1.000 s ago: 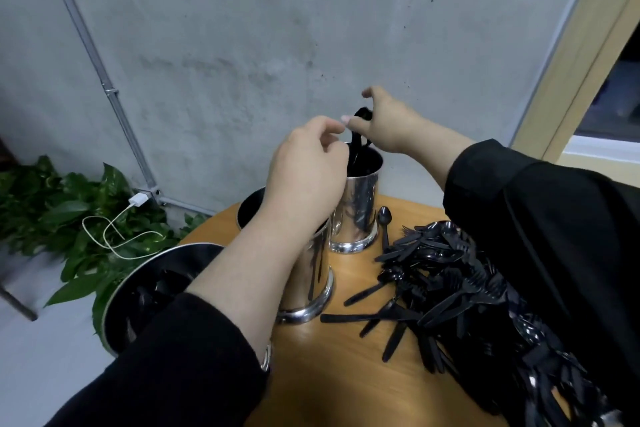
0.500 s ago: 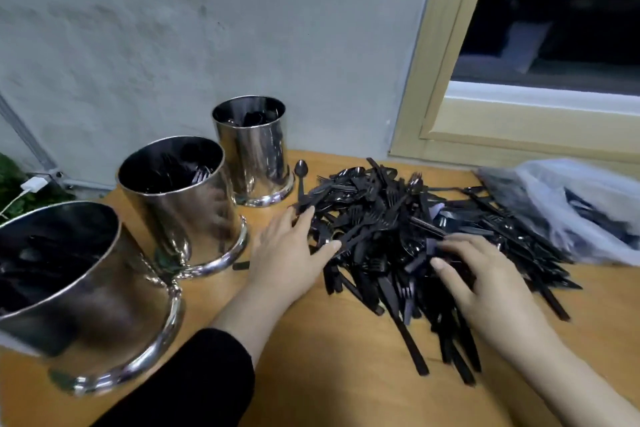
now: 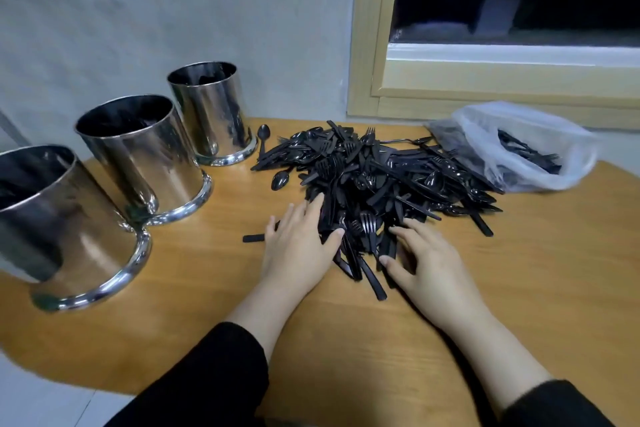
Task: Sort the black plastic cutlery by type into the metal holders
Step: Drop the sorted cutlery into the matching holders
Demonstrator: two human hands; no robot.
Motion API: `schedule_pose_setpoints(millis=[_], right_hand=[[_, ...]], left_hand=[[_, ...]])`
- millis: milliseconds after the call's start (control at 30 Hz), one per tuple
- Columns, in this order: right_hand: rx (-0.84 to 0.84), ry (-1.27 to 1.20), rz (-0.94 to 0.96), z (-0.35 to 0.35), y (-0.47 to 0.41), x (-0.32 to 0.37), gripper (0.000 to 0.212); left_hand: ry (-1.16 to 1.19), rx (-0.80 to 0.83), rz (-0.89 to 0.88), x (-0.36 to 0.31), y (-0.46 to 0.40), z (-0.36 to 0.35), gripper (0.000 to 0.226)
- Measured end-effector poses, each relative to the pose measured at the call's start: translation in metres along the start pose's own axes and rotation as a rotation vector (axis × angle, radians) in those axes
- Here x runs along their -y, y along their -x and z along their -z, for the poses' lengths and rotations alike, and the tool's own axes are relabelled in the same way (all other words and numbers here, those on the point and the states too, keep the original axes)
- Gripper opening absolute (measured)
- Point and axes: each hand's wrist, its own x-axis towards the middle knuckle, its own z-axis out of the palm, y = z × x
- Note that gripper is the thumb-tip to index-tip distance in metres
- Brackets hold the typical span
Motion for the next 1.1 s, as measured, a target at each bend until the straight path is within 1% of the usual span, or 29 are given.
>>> schedule_pose_setpoints(millis=[67,167,300,333,433,500,667,733,833,933,1000,1100], right_hand=[[-0.017,-0.007,0.015,-0.002,-0.001,-0.002,0.051],[-0.023,0.018,0.036,-0.007,-0.002,-0.003,0.05],[-0.043,0.063,0.054,-0.009,-0.005,-0.002,0.052],[-0.049,0.074,0.058,-0.01,-0.005,-0.002,0.052],[-0.061,0.077,0.06,-0.009,-0.004,-0.001,0.051],[-0.066,0.078,0.057,-0.008,-0.004,0.0,0.051],[-0.076,0.068,0.061,-0.008,-0.003,0.0,0.05],[-0.082,0.063,0.066,-0.008,-0.004,0.0,0.049],[-0.091,0.053,0.067,-0.007,-0.004,0.001,0.049],[-0.128,0.038,0.074,-0.005,-0.001,0.003,0.047],[-0.158,0.039,0.093,-0.003,0.001,0.005,0.044],[-0.179,0.047,0.133,-0.003,0.006,0.007,0.04]], left_hand=[[0.057,-0.05,-0.022,-0.002,0.003,0.0,0.069],[0.108,-0.114,0.024,-0.005,-0.003,0.004,0.063],[-0.016,-0.148,0.079,-0.014,-0.018,0.008,0.06],[-0.034,-0.15,0.084,-0.016,-0.021,0.008,0.057],[-0.043,-0.198,0.087,-0.021,-0.027,0.011,0.037],[-0.041,-0.239,0.089,-0.019,-0.028,0.013,0.031],[0.013,-0.336,0.082,-0.001,-0.01,0.022,0.029],[0.084,-0.365,0.099,0.008,0.006,0.028,0.028],[0.222,-0.355,0.109,0.012,0.035,0.034,0.031],[0.343,-0.337,0.019,0.008,0.06,0.03,0.033],[0.429,-0.322,0.0,0.007,0.067,0.023,0.037],[0.471,-0.326,0.024,0.013,0.068,0.013,0.038]])
